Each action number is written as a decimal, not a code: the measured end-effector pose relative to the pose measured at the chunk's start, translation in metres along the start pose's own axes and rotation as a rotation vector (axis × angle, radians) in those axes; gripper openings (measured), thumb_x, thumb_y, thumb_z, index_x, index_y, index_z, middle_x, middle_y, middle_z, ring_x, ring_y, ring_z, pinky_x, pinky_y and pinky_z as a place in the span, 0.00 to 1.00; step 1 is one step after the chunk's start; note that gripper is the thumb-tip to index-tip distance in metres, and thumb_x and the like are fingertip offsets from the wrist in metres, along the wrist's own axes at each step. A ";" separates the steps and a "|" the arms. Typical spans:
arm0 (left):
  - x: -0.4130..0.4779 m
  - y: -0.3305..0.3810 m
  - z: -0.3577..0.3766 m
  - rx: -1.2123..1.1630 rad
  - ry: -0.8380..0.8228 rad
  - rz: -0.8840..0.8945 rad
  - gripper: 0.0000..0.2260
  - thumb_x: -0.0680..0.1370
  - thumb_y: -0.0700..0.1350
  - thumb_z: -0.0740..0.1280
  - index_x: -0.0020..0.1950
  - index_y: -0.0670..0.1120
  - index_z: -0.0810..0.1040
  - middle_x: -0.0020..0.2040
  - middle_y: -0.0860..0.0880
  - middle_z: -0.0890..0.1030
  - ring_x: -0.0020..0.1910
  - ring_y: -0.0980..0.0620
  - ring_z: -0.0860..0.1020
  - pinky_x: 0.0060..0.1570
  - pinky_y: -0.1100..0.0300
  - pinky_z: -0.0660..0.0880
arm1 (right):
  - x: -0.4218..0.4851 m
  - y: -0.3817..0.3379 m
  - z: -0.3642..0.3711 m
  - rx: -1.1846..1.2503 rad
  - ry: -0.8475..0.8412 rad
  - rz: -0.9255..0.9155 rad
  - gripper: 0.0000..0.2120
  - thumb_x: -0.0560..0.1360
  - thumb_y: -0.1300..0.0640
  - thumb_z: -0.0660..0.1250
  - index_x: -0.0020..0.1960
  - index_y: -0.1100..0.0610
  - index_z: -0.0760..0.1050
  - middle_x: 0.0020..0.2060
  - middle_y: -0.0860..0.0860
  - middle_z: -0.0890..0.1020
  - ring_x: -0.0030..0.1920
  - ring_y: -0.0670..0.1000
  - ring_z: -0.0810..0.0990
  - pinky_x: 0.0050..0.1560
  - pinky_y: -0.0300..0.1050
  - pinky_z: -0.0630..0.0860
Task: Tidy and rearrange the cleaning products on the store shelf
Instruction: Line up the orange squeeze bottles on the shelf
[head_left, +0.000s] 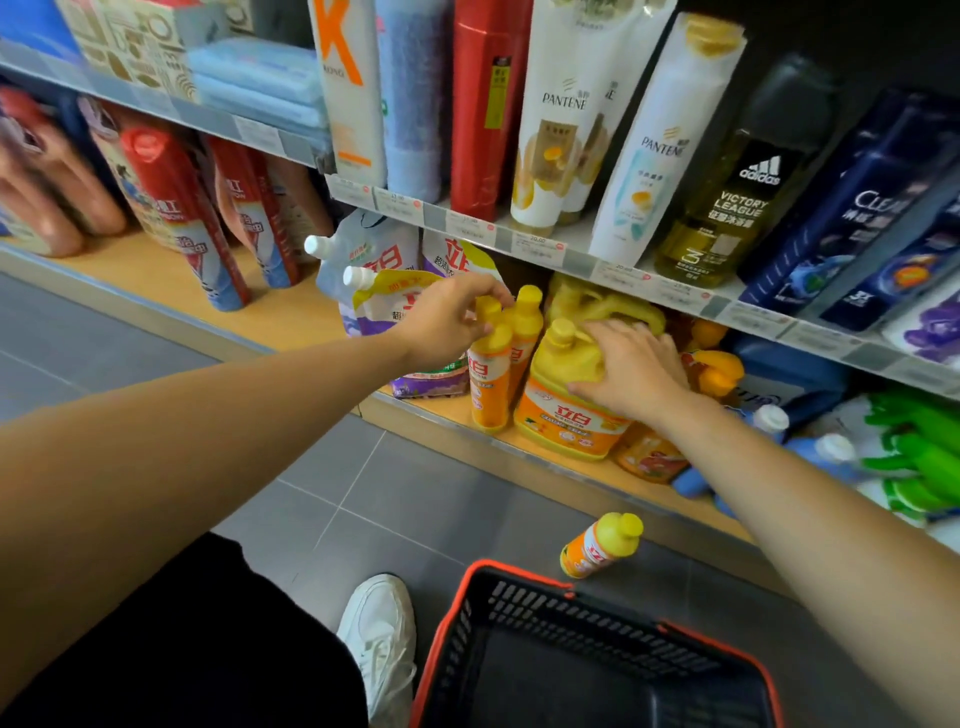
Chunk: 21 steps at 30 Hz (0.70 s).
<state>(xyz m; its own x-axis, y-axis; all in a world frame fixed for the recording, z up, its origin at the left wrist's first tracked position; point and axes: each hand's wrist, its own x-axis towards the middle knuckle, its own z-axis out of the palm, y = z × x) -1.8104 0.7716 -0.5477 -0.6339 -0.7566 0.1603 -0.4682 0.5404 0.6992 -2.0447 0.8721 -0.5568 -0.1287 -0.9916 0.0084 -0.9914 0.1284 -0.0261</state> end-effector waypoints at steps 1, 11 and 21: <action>0.000 0.001 0.005 0.014 -0.006 0.003 0.14 0.79 0.35 0.70 0.61 0.50 0.79 0.62 0.51 0.78 0.60 0.51 0.76 0.58 0.52 0.79 | -0.003 0.005 0.003 0.008 -0.031 0.020 0.41 0.69 0.36 0.73 0.76 0.47 0.63 0.71 0.50 0.71 0.69 0.58 0.70 0.65 0.57 0.69; -0.003 0.003 0.043 -0.073 0.118 -0.082 0.19 0.79 0.39 0.70 0.69 0.48 0.75 0.61 0.47 0.81 0.59 0.48 0.79 0.62 0.47 0.78 | -0.009 0.014 0.012 0.062 0.028 -0.026 0.38 0.68 0.37 0.75 0.72 0.47 0.65 0.63 0.50 0.75 0.65 0.56 0.71 0.58 0.56 0.74; -0.036 -0.032 0.111 -0.342 0.208 -0.370 0.34 0.70 0.45 0.80 0.72 0.50 0.70 0.63 0.54 0.79 0.62 0.53 0.79 0.64 0.44 0.78 | -0.008 0.012 0.014 0.047 0.043 -0.024 0.38 0.68 0.39 0.75 0.72 0.48 0.65 0.63 0.50 0.74 0.65 0.57 0.71 0.58 0.58 0.73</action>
<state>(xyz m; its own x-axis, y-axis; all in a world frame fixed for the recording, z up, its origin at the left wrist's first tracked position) -1.8409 0.8228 -0.6533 -0.3134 -0.9491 -0.0296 -0.3878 0.0995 0.9164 -2.0549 0.8815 -0.5712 -0.1068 -0.9929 0.0524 -0.9920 0.1029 -0.0727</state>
